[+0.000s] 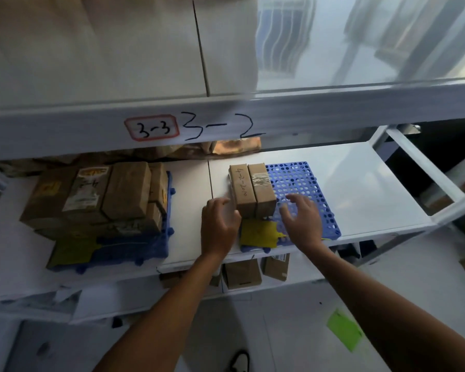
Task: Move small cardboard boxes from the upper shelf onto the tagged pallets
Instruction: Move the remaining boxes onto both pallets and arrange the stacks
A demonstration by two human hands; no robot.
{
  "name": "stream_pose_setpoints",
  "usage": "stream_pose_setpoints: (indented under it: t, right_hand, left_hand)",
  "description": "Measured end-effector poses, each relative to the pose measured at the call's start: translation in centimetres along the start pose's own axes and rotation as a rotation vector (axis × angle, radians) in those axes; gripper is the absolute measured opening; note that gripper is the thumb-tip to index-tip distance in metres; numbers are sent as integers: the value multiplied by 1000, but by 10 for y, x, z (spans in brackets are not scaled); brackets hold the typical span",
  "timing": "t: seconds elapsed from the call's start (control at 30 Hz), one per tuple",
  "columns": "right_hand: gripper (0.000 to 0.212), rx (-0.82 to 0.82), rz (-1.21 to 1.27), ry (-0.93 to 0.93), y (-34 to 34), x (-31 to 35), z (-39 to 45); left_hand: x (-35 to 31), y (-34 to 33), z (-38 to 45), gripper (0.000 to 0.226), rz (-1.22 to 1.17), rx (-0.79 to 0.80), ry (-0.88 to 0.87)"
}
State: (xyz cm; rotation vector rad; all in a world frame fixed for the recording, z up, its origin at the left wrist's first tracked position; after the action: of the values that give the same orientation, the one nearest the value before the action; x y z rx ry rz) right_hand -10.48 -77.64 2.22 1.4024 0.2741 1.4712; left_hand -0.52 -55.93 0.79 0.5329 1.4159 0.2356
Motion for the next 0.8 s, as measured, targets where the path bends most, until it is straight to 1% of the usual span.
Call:
stream_pose_setpoints:
  t: [0.03, 0.07, 0.1, 0.13, 0.17, 0.2, 0.33, 0.43, 0.7, 0.8]
  right_hand:
    - [32, 72, -143, 127, 6, -9, -9]
    - [31, 151, -254, 234, 10, -18, -19]
    - [30, 221, -328, 310, 13, -28, -28]
    - [29, 275, -367, 345, 15, -35, -34]
    - [26, 309, -382, 350, 16, -41, -39]
    - [24, 322, -387, 348, 17, -45, -39]
    - [12, 318, -385, 394, 15, -46, -33]
    - [6, 323, -369, 373, 12, -45, -26]
    - [9, 334, -384, 296, 3, -43, -23]
    - [15, 335, -382, 240, 4, -43, -26]
  left_hand:
    - [1, -2, -13, 29, 153, 31, -208]
    - [5, -7, -26, 26, 272, 110, -378]
    - [11, -15, -36, 27, 358, 212, -477]
    - [18, -22, -43, 30, 417, 295, -511]
    - [25, -27, -47, 33, 451, 341, -504]
    - [30, -30, -49, 36, 467, 355, -489]
    - [34, -35, -52, 38, 489, 327, -474]
    - [37, -37, -53, 38, 496, 320, -470]
    - [39, -39, -55, 39, 499, 324, -445]
    - [39, -40, -57, 41, 514, 319, -431]
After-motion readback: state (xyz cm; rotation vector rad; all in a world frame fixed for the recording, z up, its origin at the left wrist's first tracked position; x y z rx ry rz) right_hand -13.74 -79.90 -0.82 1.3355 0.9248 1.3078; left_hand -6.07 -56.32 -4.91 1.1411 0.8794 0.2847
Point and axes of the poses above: each hand's wrist, its own z-axis towards the middle knuckle, its own y-axis out of the back of the hand, x = y × z, the point moved 4 cm from there along z, towards the middle knuckle, and after that the axes turned 11 degrees about y, right-handed, at the moved point
